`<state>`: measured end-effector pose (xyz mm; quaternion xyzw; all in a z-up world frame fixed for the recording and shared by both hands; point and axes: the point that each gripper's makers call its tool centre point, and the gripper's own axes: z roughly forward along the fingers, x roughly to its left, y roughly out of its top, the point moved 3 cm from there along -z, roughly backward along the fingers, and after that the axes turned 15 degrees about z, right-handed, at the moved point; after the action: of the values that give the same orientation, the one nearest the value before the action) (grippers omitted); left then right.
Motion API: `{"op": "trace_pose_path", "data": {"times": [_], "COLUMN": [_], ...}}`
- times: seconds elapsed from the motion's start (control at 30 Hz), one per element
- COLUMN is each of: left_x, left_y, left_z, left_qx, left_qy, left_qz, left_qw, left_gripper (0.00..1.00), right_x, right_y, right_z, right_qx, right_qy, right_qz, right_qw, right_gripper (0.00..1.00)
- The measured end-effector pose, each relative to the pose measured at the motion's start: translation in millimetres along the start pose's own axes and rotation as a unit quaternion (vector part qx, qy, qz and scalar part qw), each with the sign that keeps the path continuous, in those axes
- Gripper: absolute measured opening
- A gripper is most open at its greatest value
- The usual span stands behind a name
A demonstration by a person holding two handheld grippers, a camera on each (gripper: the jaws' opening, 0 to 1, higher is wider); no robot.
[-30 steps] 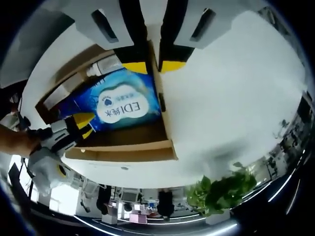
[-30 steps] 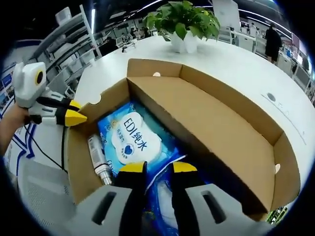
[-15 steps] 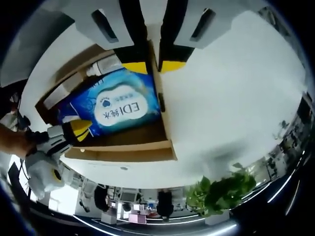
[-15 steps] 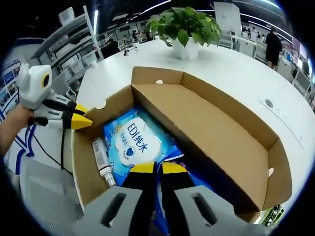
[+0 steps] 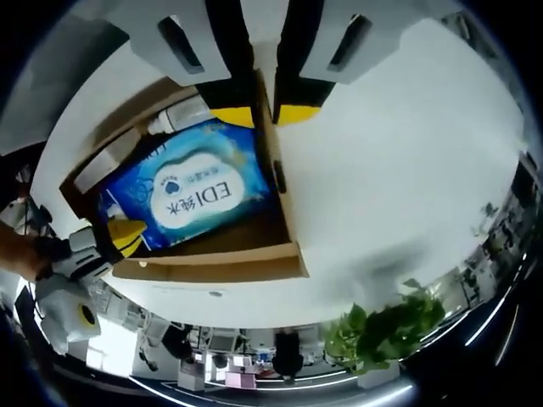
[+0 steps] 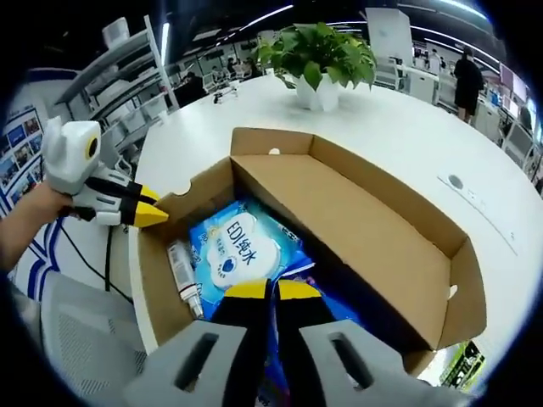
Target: Operate the shoe box by opening the lid, removing the specified soft item, and placing it in the target area until the item is outside and the box remains undamaged.
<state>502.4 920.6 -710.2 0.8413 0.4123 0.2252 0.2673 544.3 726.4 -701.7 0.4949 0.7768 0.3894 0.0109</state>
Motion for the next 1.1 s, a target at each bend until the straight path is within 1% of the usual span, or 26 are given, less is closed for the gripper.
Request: {"op": "trace_pose_path", "data": {"times": [0.37,0.53,0.7,0.8,0.9,1.03,1.07,1.1], "left_x": [0.0,-1.8,-5.4,-5.2,-4.4,-5.4,-6.7,-8.3], "left_y": [0.0,0.8,3.6,7.8,13.8,25.8,30.1,33.8], "left_z": [0,-1,-5,-8,-12,-15,-16,-16], "left_qx": [0.003,0.005,0.015,0.012,0.004,-0.006,-0.01,-0.017], "left_qy": [-0.001,0.0,0.003,0.008,0.01,0.014,0.014,0.011], "left_qz": [0.001,0.001,0.021,0.028,0.026,0.036,0.045,0.051], "left_qw": [1.0,1.0,0.9997,0.9995,0.9996,0.9992,0.9989,0.9985], "left_gripper": [0.04,0.05,0.05,0.05,0.08,0.13,0.15,0.15], "right_x": [-13,-18,-20,-21,-23,-27,-28,-30], "right_y": [-4.5,-7.7,-9.7,-11.1,-13.3,-18.3,-18.9,-20.0], "right_z": [-21,-28,-33,-34,-35,-36,-36,-36], "right_qx": [-0.01,-0.009,-0.01,-0.009,-0.006,0.001,0.001,0.003], "right_qy": [-0.012,-0.02,-0.021,-0.023,-0.027,-0.034,-0.035,-0.037], "right_qz": [0.01,0.017,0.024,0.028,0.029,0.029,0.029,0.028], "right_qw": [0.9998,0.9996,0.9994,0.9993,0.9992,0.999,0.999,0.9989], "right_gripper": [0.0,0.0,0.0,0.0,0.0,0.0,0.0,0.0]}}
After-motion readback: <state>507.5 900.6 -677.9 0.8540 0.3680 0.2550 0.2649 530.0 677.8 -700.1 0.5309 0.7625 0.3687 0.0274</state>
